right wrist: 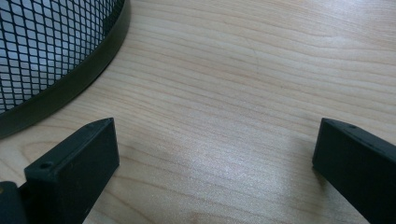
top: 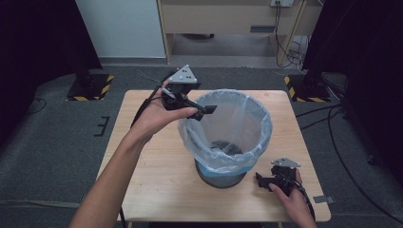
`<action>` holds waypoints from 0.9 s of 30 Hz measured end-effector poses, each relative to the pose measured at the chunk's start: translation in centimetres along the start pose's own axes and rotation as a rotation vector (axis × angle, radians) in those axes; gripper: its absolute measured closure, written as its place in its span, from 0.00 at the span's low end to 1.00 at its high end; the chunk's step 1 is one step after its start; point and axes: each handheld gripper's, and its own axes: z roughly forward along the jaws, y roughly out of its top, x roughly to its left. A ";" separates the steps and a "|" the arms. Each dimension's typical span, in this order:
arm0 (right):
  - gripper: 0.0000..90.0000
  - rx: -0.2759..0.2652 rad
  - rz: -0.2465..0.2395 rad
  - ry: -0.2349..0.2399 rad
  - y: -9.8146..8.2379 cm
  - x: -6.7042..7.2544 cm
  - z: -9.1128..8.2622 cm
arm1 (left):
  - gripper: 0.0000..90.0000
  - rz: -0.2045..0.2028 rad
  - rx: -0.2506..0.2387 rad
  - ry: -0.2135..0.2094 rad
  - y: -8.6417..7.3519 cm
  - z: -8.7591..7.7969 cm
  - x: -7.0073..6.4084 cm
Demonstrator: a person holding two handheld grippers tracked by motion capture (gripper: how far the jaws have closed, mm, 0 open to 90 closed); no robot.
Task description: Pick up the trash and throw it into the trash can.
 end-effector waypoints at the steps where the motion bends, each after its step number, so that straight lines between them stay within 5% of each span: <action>1: 0.00 0.000 0.000 0.000 0.0 0.0 0.0 | 0.04 -0.006 -0.009 0.010 -0.1 -0.5 0.2; 14: 0.01 0.001 -0.004 0.001 0.0 0.0 0.0 | 0.04 -0.111 -0.029 0.148 -4.7 -4.9 3.9; 20: 0.01 0.001 -0.004 0.001 0.0 0.0 0.0 | 0.04 -0.156 0.046 0.185 -8.5 -5.0 5.2; 27: 0.01 0.001 -0.004 0.001 0.0 0.0 0.0 | 0.04 -0.178 0.110 0.201 -11.8 -3.4 4.8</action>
